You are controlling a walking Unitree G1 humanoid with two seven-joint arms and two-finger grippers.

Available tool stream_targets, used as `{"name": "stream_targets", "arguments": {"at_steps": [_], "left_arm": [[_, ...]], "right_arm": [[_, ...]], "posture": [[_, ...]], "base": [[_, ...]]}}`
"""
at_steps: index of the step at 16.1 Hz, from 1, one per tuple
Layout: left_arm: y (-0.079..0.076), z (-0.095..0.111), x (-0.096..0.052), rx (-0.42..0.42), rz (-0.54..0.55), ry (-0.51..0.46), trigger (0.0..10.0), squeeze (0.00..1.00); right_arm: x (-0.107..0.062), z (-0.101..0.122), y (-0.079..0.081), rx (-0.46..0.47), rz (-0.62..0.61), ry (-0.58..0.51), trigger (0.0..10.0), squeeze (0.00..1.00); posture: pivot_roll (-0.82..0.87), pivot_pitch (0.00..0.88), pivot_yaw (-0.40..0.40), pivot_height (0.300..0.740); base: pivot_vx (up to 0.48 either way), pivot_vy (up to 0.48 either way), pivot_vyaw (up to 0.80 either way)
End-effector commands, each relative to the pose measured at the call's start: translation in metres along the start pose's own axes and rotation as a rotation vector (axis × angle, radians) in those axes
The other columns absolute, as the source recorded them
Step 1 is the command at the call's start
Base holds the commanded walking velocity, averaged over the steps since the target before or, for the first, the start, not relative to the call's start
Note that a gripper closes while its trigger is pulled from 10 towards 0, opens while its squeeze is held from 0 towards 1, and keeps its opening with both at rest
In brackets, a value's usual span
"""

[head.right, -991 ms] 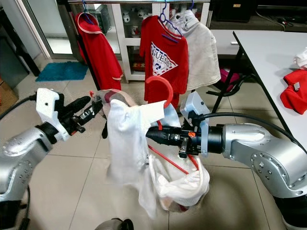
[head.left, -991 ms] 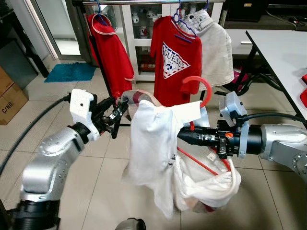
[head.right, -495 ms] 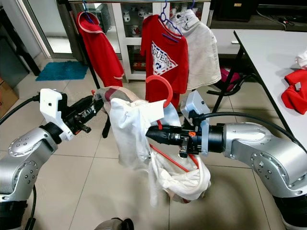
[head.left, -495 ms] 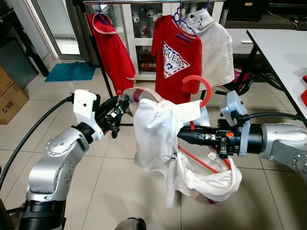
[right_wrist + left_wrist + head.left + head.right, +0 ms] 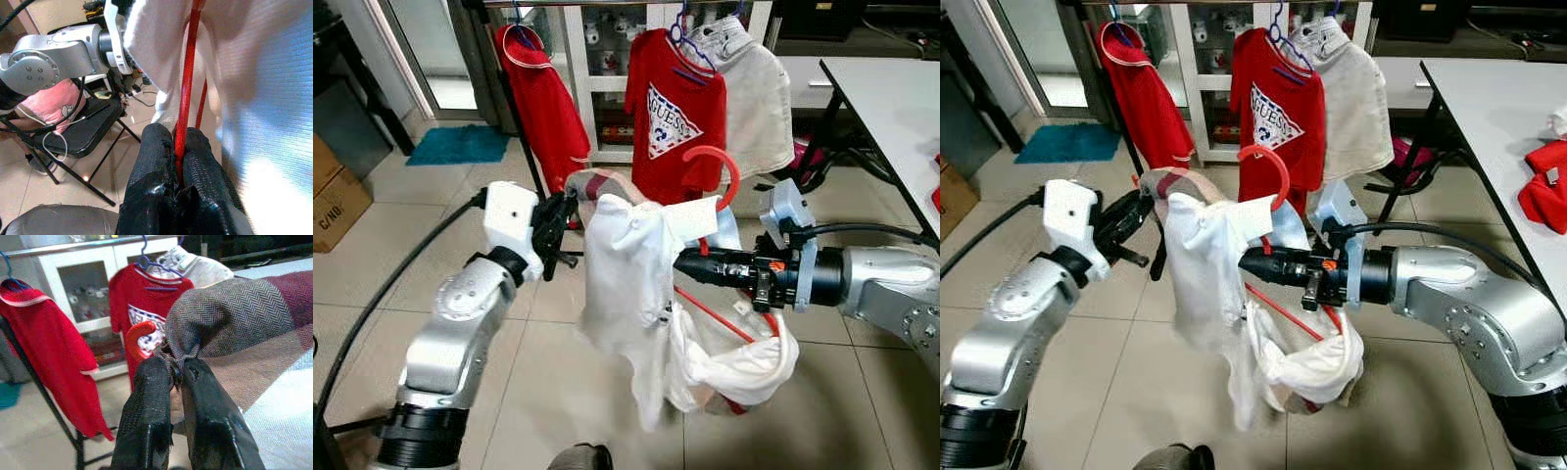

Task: Hang hanger

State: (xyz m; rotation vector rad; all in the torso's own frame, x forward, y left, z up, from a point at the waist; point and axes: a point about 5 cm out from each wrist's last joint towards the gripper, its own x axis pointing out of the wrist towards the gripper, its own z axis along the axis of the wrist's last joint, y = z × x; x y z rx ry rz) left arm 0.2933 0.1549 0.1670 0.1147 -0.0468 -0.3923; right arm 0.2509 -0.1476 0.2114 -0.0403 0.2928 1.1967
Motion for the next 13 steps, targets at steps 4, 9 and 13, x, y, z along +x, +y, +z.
{"name": "stream_targets", "arguments": {"at_steps": [4, 9, 13], "left_arm": [[0.014, 0.003, 0.000, 0.501, 0.047, 0.014, 0.0, 0.00], [0.006, 0.014, 0.004, 0.442, -0.078, -0.052, 1.6, 0.00], [0.002, 0.026, 0.008, 0.449, -0.117, -0.125, 1.6, 0.00]], "right_arm": [[-0.003, 0.006, -0.006, -0.048, -0.065, 0.022, 10.0, 0.00], [0.000, -0.007, -0.011, -0.068, -0.119, 0.122, 10.0, 0.00], [0.003, -0.010, -0.014, -0.064, -0.157, 0.132, 10.0, 0.00]], "posture": [[-0.13, 0.064, 0.107, 0.740], [-0.13, 0.061, 0.106, 0.740], [-0.13, 0.053, 0.108, 0.740]], "base": [[0.000, 0.000, 0.00], [0.000, 0.000, 0.00], [0.000, 0.000, 0.00]]}}
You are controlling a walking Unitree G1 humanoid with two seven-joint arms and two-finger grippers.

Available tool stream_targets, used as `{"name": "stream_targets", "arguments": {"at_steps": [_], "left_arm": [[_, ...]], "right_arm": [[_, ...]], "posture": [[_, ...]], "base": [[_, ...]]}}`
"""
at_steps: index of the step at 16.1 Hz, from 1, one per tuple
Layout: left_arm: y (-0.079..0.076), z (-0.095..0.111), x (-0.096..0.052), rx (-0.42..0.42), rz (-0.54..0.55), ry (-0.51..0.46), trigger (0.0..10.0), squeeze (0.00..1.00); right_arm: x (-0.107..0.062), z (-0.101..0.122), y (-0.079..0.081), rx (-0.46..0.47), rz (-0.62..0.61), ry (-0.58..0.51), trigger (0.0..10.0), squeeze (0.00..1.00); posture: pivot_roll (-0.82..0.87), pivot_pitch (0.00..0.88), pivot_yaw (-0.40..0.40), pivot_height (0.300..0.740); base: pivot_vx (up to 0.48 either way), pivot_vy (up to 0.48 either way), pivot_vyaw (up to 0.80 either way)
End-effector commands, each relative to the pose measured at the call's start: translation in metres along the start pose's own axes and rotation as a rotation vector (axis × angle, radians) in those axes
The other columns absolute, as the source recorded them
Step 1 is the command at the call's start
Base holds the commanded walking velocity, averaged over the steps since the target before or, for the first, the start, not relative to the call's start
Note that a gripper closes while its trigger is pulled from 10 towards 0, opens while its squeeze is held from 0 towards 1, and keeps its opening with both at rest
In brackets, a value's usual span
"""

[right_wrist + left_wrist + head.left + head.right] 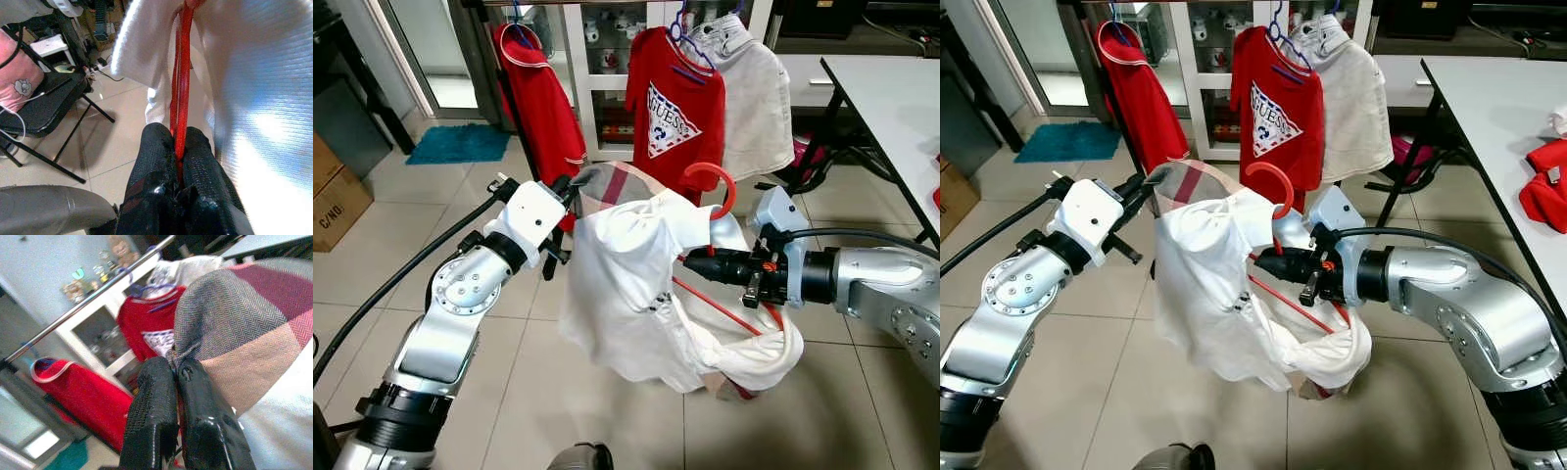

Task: Hang hanger

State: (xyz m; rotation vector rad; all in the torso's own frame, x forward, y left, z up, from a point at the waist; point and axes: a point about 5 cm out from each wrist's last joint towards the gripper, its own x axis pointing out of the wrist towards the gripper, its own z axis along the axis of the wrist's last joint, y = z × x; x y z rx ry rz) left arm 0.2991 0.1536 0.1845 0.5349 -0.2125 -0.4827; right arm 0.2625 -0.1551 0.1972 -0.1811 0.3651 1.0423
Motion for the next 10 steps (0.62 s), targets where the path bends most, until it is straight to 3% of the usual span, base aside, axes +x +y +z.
{"name": "stream_targets", "arguments": {"at_steps": [1, 3, 4, 5, 6, 10], "left_arm": [[0.002, 0.011, 0.004, 0.001, -0.022, -0.062, 1.6, 0.00], [0.011, 0.015, 0.008, -0.035, 0.031, -0.072, 1.5, 0.00], [0.021, 0.013, 0.006, -0.042, 0.092, -0.052, 0.0, 0.00], [0.030, 0.010, 0.004, -0.043, 0.145, -0.030, 0.0, 0.00], [0.048, -0.003, -0.009, -0.051, 0.267, 0.058, 0.0, 0.00], [0.082, -0.035, -0.040, -0.051, 0.481, 0.237, 0.0, 0.00]], "right_arm": [[0.002, 0.003, 0.001, -0.015, 0.004, 0.006, 10.0, 0.00], [0.004, 0.001, 0.004, -0.020, 0.014, 0.018, 10.0, 0.00], [0.004, -0.001, 0.005, -0.022, 0.020, 0.024, 10.0, 0.00], [0.003, -0.002, 0.006, -0.023, 0.023, 0.030, 10.0, 0.00], [0.002, -0.004, 0.007, -0.019, 0.019, 0.037, 10.0, 0.00], [-0.002, -0.006, 0.008, -0.019, 0.025, 0.043, 10.0, 0.00]], "posture": [[-0.13, 0.053, 0.108, 0.740], [-0.13, 0.052, 0.111, 0.740], [-0.13, 0.051, 0.114, 0.740], [-0.13, 0.051, 0.114, 0.740], [-0.13, 0.050, 0.113, 0.740], [-0.13, 0.049, 0.106, 0.740]], "base": [[0.000, 0.000, 0.00], [0.000, 0.000, 0.00], [0.000, 0.000, 0.00], [0.000, 0.000, 0.00], [0.000, 0.000, 0.00], [0.000, 0.000, 0.00]]}}
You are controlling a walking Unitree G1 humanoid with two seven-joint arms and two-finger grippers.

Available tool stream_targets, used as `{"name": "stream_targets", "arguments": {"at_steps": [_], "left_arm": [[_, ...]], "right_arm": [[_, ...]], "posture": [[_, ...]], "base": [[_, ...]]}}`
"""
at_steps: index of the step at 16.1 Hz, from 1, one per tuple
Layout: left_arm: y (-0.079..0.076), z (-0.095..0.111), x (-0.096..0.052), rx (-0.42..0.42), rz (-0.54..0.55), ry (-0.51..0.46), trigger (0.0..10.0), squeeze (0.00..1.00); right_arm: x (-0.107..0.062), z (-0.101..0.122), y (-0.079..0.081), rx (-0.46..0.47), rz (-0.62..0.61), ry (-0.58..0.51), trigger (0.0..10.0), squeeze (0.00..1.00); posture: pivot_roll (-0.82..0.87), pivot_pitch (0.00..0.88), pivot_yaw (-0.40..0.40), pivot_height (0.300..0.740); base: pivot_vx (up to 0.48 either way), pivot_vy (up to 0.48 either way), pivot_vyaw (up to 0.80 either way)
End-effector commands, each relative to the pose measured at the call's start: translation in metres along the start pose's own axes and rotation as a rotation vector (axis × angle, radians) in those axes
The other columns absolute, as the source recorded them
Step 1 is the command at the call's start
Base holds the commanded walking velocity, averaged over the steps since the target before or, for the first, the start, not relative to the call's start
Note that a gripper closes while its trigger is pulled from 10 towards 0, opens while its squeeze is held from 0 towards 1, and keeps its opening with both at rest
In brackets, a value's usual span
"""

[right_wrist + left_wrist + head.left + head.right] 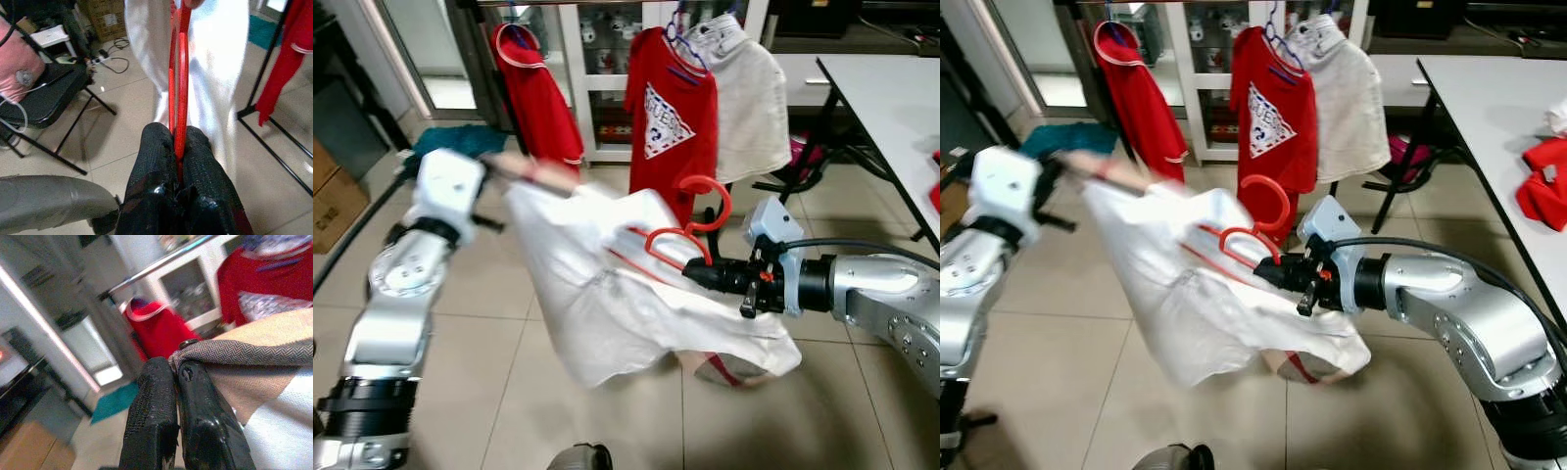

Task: Hang hanger

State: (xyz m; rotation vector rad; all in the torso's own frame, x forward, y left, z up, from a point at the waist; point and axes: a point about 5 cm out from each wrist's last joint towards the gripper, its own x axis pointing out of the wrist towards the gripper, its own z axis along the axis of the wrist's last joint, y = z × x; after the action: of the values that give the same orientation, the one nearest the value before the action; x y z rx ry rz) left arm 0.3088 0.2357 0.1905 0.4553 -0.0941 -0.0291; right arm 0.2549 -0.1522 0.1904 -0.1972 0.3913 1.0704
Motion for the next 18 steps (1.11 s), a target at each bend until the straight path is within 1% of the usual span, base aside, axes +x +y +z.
{"name": "stream_targets", "arguments": {"at_steps": [1, 2, 3, 4, 5, 6, 7, 8, 9, 10, 11, 12, 13, 14, 15, 16, 17, 18], "left_arm": [[0.020, -0.005, -0.002, 0.015, 0.087, 0.034, 0.0, 0.00], [0.022, -0.009, -0.002, 0.018, 0.087, 0.057, 0.0, 0.00], [0.018, -0.018, -0.003, 0.014, 0.048, 0.101, 1.3, 0.00], [0.007, -0.024, -0.004, -0.004, -0.014, 0.130, 3.7, 0.00], [0.004, -0.026, -0.004, -0.014, -0.016, 0.144, 4.5, 0.00], [0.002, -0.028, -0.005, -0.022, -0.018, 0.153, 4.5, 0.00], [-0.001, -0.030, -0.006, -0.018, -0.027, 0.163, 9.1, 0.00], [-0.013, -0.035, -0.012, -0.033, -0.088, 0.170, 10.0, 1.00], [-0.013, -0.037, -0.015, -0.023, -0.079, 0.174, 10.0, 1.00], [-0.010, -0.043, -0.020, -0.017, -0.028, 0.203, 10.0, 1.00], [-0.008, -0.047, -0.023, -0.021, 0.000, 0.222, 10.0, 1.00], [0.003, -0.057, -0.031, 0.000, 0.106, 0.277, 10.0, 1.00], [0.014, -0.063, -0.038, 0.018, 0.198, 0.304, 10.0, 1.00], [0.021, -0.062, -0.040, 0.014, 0.243, 0.296, 10.0, 1.00], [0.019, -0.059, -0.039, -0.007, 0.214, 0.272, 10.0, 1.00], [0.002, -0.051, -0.037, -0.084, 0.103, 0.217, 10.0, 1.00], [-0.010, -0.045, -0.035, -0.154, 0.054, 0.181, 10.0, 1.00], [-0.018, -0.042, -0.034, -0.209, 0.031, 0.174, 10.0, 1.00]], "right_arm": [[-0.004, 0.000, 0.001, -0.014, 0.001, 0.017, 10.0, 0.00], [-0.004, 0.000, 0.001, -0.016, 0.003, 0.019, 10.0, 0.00], [-0.005, 0.001, 0.001, -0.020, 0.005, 0.018, 10.0, 0.00], [-0.005, 0.002, 0.001, -0.028, 0.007, 0.013, 10.0, 0.00], [-0.006, 0.003, 0.001, -0.031, 0.008, 0.010, 10.0, 0.00], [-0.006, 0.003, 0.001, -0.033, 0.009, 0.008, 10.0, 0.00], [-0.006, 0.004, 0.001, -0.034, 0.008, 0.005, 10.0, 0.00], [-0.006, 0.004, -0.001, -0.033, -0.013, -0.002, 10.0, 0.00], [-0.005, 0.004, -0.003, -0.025, -0.036, -0.002, 10.0, 0.00], [-0.005, 0.003, -0.008, -0.001, -0.082, -0.005, 10.0, 0.00], [-0.006, 0.002, -0.010, 0.011, -0.102, -0.007, 10.0, 0.00], [-0.007, 0.003, -0.015, 0.033, -0.139, -0.023, 10.0, 0.00], [-0.008, 0.003, -0.016, 0.043, -0.153, -0.033, 10.0, 0.00], [-0.008, 0.002, -0.016, 0.042, -0.160, -0.037, 10.0, 0.00], [-0.007, 0.001, -0.017, 0.038, -0.180, -0.044, 10.0, 0.00], [-0.001, -0.006, -0.021, 0.029, -0.266, -0.032, 10.0, 0.00], [0.004, -0.014, -0.023, 0.011, -0.343, -0.002, 10.0, 0.00], [0.007, -0.020, -0.025, 0.033, -0.389, 0.008, 10.0, 0.00]], "posture": [[-0.13, 0.048, 0.106, 0.740], [-0.13, 0.048, 0.106, 0.740], [-0.13, 0.049, 0.107, 0.740], [-0.13, 0.051, 0.108, 0.740], [-0.13, 0.051, 0.109, 0.740], [-0.13, 0.051, 0.109, 0.740], [-0.13, 0.053, 0.109, 0.740], [-0.13, 0.054, 0.109, 0.740], [-0.13, 0.060, 0.114, 0.740], [-0.14, 0.062, 0.116, 0.740], [-0.14, 0.062, 0.116, 0.740], [-0.14, 0.065, 0.115, 0.740], [-0.13, 0.066, 0.110, 0.740], [-0.13, 0.067, 0.103, 0.740], [-0.12, 0.068, 0.097, 0.740], [-0.12, 0.073, 0.090, 0.740], [-0.12, 0.076, 0.088, 0.740], [-0.12, 0.081, 0.082, 0.740]], "base": [[0.000, 0.000, 0.00], [0.000, 0.000, 0.00], [0.000, 0.000, 0.00], [0.000, 0.000, 0.00], [0.000, 0.000, 0.00], [0.000, 0.000, 0.00], [0.000, 0.000, 0.00], [0.000, 0.000, 0.00], [0.000, 0.000, 0.00], [0.000, 0.000, 0.00], [0.000, 0.000, 0.00], [0.000, 0.000, 0.00], [0.000, 0.000, 0.00], [0.000, 0.000, 0.00], [0.000, 0.000, 0.00], [0.000, 0.000, 0.00], [0.000, 0.000, 0.00], [0.000, 0.000, 0.00]]}}
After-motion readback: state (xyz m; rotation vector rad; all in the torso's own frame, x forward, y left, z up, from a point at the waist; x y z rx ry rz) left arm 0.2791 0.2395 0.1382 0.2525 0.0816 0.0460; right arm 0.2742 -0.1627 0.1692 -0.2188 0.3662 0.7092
